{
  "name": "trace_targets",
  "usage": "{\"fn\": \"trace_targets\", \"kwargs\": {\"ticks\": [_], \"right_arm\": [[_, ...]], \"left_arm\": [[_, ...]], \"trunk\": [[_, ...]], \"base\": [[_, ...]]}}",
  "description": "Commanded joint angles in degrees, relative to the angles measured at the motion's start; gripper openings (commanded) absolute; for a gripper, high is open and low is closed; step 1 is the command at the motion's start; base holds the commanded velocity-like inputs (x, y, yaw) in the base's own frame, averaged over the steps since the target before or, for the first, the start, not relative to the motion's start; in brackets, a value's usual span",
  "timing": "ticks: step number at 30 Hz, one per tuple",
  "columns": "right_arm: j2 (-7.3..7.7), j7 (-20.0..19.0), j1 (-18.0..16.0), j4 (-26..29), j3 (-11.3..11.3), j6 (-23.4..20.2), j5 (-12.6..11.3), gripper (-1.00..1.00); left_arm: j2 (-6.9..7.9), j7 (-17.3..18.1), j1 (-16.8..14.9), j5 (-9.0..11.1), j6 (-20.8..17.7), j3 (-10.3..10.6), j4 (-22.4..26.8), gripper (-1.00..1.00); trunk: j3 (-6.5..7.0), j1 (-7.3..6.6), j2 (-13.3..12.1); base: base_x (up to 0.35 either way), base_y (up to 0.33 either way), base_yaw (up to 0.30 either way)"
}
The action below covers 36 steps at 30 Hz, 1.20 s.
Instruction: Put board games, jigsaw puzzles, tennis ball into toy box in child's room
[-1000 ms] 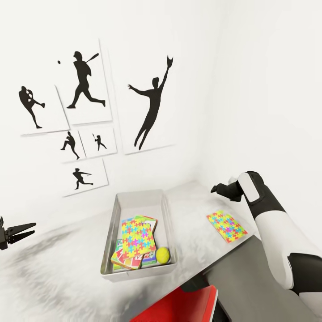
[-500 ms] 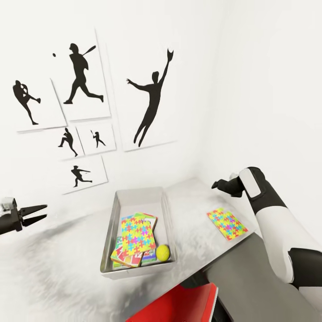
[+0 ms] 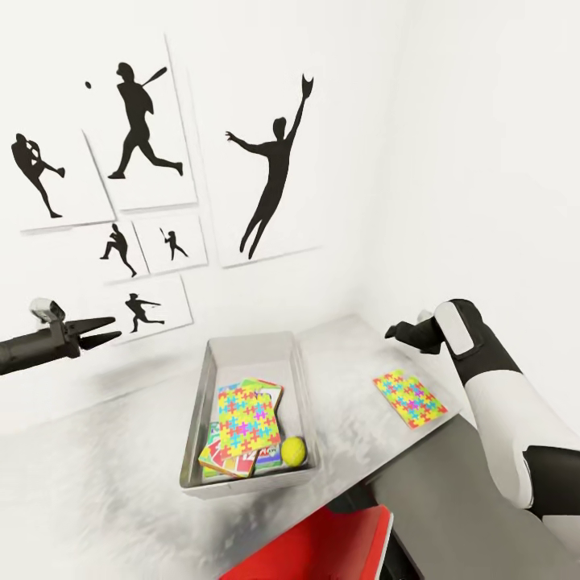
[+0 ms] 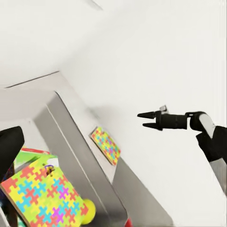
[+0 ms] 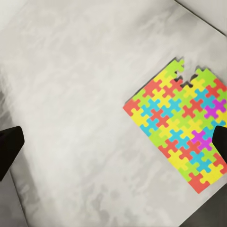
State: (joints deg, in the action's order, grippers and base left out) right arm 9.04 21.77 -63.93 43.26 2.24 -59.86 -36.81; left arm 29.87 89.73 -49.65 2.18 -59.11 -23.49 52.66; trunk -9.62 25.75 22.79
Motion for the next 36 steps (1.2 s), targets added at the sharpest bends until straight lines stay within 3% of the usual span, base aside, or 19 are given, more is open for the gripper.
{"fn": "trace_targets", "kwargs": {"ticks": [1, 3, 7, 11, 25, 36], "right_arm": [[0.0, 0.5, -0.1, 0.1, 0.0, -0.1, -0.6, 1.0], [0.05, 0.5, -0.1, 0.2, 0.0, -0.1, -0.6, 1.0], [0.08, 0.6, -0.1, 0.4, 0.0, -0.1, -0.5, 1.0], [0.27, 0.6, -1.1, 0.2, -0.1, -0.1, -0.5, 1.0], [1.07, 0.8, -2.0, 0.0, -0.1, -0.1, 0.0, 1.0], [1.07, 0.8, -3.4, 0.0, 0.1, -0.1, 6.3, 1.0]], "left_arm": [[-0.06, 0.3, -0.1, 1.2, -0.7, 1.2, 0.4, 1.0], [-0.23, 0.3, -0.3, 5.4, -0.7, 4.9, 1.7, 1.0], [-0.64, 0.3, -0.7, 10.9, -0.8, 9.3, 4.7, 1.0], [-1.72, 0.3, -1.1, 13.6, -0.8, 11.5, 7.5, 1.0], [-2.26, 0.3, -1.2, 14.7, -0.3, 12.1, 8.8, 1.0], [-2.27, 0.3, -1.2, 14.8, 0.0, 11.7, 8.9, 1.0]], "trunk": [[-0.22, 0.03, 0.1], [-0.41, 0.03, 0.1], [-0.78, 0.03, 0.1], [-1.16, 0.03, 0.1], [-2.48, 0.03, 0.1], [-3.51, 0.03, 0.1]], "base": [[0.0, 0.0, 0.0], [0.0, 0.0, 0.0], [0.0, 0.0, 0.0], [0.0, 0.0, 0.0], [0.0, 0.0, 0.0], [0.0, 0.0, 0.0]]}}
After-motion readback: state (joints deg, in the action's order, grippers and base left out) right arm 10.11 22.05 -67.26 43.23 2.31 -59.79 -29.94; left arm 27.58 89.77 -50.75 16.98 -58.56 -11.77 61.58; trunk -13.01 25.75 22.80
